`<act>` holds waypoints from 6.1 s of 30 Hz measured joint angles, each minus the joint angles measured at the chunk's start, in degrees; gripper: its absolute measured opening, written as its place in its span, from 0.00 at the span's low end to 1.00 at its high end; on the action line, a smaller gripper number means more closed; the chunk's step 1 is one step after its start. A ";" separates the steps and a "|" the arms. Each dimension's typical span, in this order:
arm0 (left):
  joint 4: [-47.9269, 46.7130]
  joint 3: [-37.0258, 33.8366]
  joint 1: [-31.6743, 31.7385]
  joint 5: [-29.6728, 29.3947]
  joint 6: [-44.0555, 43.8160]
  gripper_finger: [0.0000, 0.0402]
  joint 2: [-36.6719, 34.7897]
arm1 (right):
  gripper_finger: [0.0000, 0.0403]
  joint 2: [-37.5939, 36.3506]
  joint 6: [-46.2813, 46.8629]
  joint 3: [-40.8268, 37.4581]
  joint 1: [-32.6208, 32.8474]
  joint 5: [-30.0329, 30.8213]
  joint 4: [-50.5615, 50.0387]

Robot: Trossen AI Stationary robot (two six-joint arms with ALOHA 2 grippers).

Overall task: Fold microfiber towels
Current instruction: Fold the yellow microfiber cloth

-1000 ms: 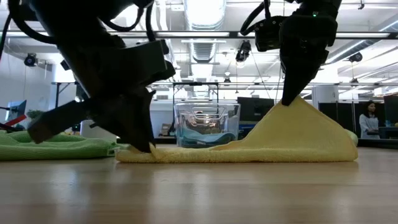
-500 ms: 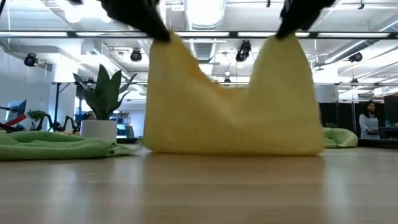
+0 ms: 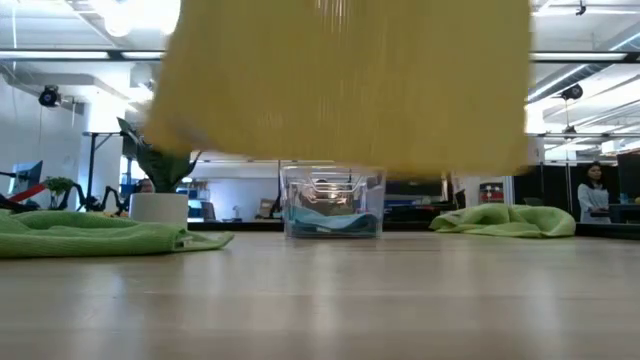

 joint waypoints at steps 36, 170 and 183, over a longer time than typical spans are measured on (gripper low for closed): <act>58.21 -42.25 30.47 5.53 -4.37 0.00 18.19 | 0.02 0.31 -4.25 -40.98 -32.29 -8.00 14.13; 39.01 -31.32 26.86 29.77 -15.93 0.36 21.00 | 0.45 20.37 11.23 -32.44 -18.74 -19.19 16.79; 10.86 -21.11 22.98 42.11 -16.80 0.36 22.61 | 0.46 22.75 7.39 -33.70 -19.84 -16.95 8.07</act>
